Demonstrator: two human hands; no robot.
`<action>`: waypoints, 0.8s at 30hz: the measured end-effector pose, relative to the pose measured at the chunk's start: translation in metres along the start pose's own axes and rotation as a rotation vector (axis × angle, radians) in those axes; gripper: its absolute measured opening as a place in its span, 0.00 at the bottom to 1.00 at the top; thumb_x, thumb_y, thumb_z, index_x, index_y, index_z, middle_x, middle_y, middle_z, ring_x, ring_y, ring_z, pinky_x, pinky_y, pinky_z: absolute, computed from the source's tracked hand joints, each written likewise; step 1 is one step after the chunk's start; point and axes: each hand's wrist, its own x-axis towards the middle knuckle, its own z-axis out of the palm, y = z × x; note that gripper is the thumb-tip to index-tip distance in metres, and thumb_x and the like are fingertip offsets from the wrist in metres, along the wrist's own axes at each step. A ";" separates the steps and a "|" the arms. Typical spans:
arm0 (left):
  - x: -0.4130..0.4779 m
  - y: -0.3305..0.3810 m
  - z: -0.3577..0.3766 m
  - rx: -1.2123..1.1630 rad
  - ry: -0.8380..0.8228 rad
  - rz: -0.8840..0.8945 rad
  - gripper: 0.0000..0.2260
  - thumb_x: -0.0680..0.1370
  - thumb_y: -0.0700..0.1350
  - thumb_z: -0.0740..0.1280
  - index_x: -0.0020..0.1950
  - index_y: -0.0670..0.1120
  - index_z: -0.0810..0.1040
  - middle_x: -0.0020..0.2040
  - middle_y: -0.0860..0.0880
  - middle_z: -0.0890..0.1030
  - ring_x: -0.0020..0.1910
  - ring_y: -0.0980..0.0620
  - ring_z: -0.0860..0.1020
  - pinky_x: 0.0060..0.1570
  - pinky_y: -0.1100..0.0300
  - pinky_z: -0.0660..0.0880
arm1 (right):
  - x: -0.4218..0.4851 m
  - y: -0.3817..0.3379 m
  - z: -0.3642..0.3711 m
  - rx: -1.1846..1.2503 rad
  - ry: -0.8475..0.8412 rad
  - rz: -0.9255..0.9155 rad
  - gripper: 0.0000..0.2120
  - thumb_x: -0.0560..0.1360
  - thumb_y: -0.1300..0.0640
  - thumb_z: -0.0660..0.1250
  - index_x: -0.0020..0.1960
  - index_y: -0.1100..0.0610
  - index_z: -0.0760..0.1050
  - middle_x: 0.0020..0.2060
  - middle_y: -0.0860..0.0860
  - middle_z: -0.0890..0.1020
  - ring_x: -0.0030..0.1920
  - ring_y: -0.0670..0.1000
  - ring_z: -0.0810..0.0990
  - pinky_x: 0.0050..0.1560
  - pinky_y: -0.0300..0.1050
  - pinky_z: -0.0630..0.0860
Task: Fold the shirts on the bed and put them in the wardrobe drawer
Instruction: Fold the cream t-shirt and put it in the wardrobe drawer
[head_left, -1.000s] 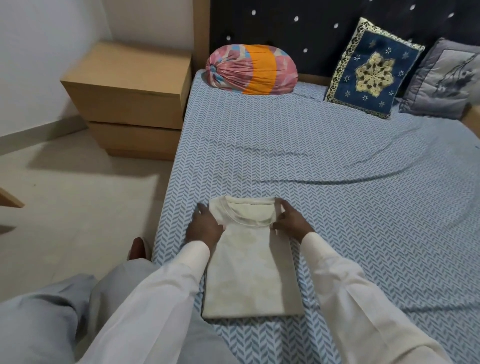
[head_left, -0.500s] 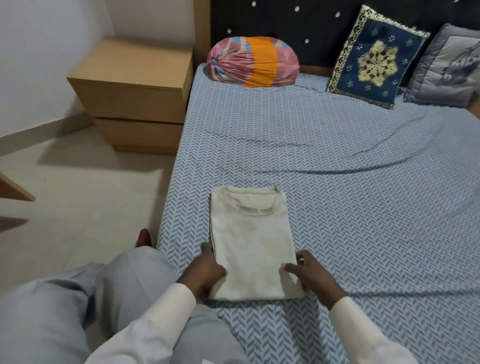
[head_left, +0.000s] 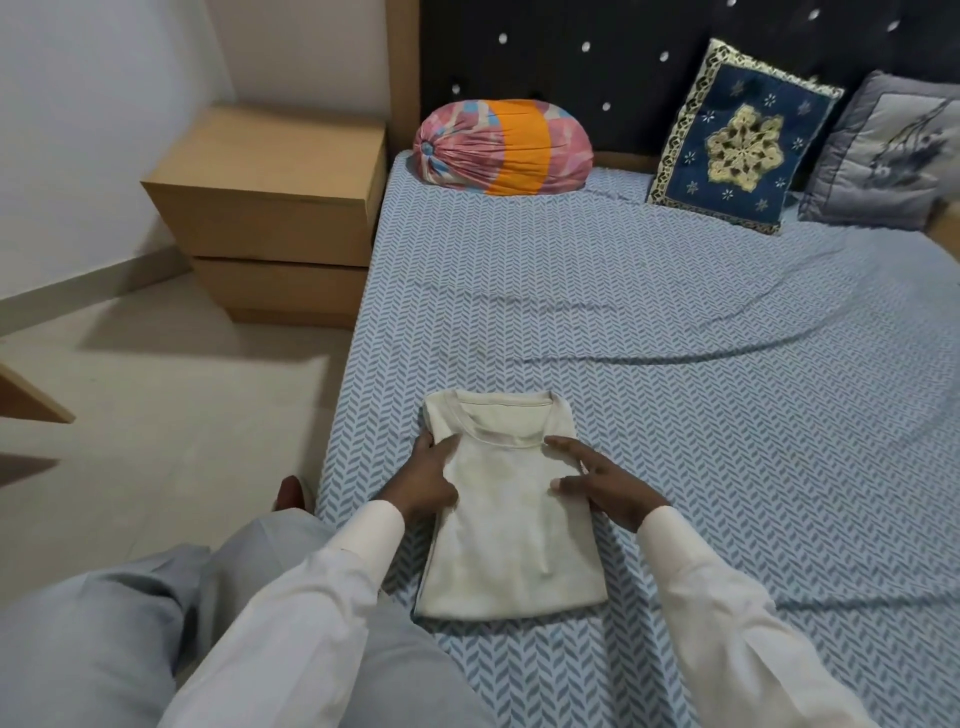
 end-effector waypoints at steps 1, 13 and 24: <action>-0.003 0.001 0.003 0.021 -0.006 0.019 0.41 0.70 0.34 0.70 0.79 0.50 0.55 0.79 0.46 0.48 0.75 0.44 0.59 0.68 0.59 0.65 | 0.000 0.001 0.001 -0.064 0.008 -0.022 0.32 0.74 0.59 0.71 0.74 0.45 0.66 0.71 0.43 0.69 0.71 0.46 0.67 0.65 0.42 0.72; -0.042 0.014 -0.007 0.041 0.151 0.179 0.40 0.71 0.31 0.66 0.79 0.46 0.52 0.79 0.47 0.50 0.75 0.47 0.59 0.65 0.63 0.63 | -0.038 -0.049 0.013 -0.347 0.080 -0.221 0.40 0.74 0.65 0.70 0.79 0.49 0.54 0.67 0.48 0.63 0.57 0.52 0.76 0.42 0.49 0.83; -0.056 -0.048 -0.092 -0.135 0.302 0.188 0.42 0.69 0.30 0.64 0.80 0.48 0.54 0.78 0.47 0.53 0.74 0.48 0.62 0.68 0.55 0.67 | 0.013 -0.120 0.085 -0.389 0.130 -0.304 0.43 0.71 0.67 0.73 0.79 0.49 0.57 0.69 0.50 0.65 0.65 0.55 0.72 0.47 0.52 0.82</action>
